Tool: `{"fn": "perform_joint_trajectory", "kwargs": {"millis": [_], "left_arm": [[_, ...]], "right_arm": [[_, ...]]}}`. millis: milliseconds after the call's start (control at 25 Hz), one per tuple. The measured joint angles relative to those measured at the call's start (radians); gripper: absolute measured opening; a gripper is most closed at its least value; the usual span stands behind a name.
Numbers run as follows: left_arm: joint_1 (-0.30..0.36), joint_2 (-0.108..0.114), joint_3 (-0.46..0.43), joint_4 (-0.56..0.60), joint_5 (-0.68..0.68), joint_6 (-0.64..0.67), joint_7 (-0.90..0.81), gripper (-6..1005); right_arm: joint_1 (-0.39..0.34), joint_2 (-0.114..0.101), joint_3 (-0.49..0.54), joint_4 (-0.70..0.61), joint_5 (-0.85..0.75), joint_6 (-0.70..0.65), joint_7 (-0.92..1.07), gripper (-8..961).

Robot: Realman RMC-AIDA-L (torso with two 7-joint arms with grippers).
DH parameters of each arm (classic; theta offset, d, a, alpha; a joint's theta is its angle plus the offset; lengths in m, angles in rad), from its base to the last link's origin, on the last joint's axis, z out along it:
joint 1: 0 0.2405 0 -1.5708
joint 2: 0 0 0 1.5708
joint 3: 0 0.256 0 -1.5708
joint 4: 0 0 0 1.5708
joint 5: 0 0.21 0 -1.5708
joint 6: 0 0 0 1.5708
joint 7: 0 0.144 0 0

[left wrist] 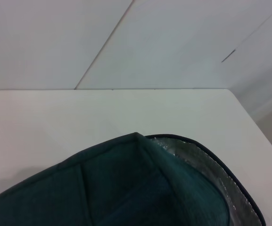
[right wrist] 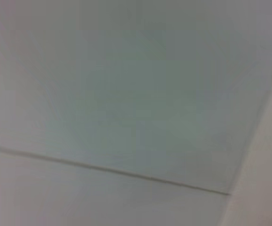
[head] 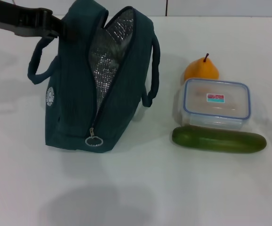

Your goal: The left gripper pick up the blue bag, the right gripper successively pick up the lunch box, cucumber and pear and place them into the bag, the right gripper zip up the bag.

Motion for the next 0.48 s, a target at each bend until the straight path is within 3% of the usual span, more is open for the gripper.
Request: {"fn": "perform_joint_trajectory", "kwargs": {"millis": [480], "left_arm": [[-0.006,-0.001,0.0,-0.001,-0.004,0.0,0.003,44]], "right_arm": [[0.08,0.01,-0.01,0.001,-0.005,0.188,0.074,868]]}}
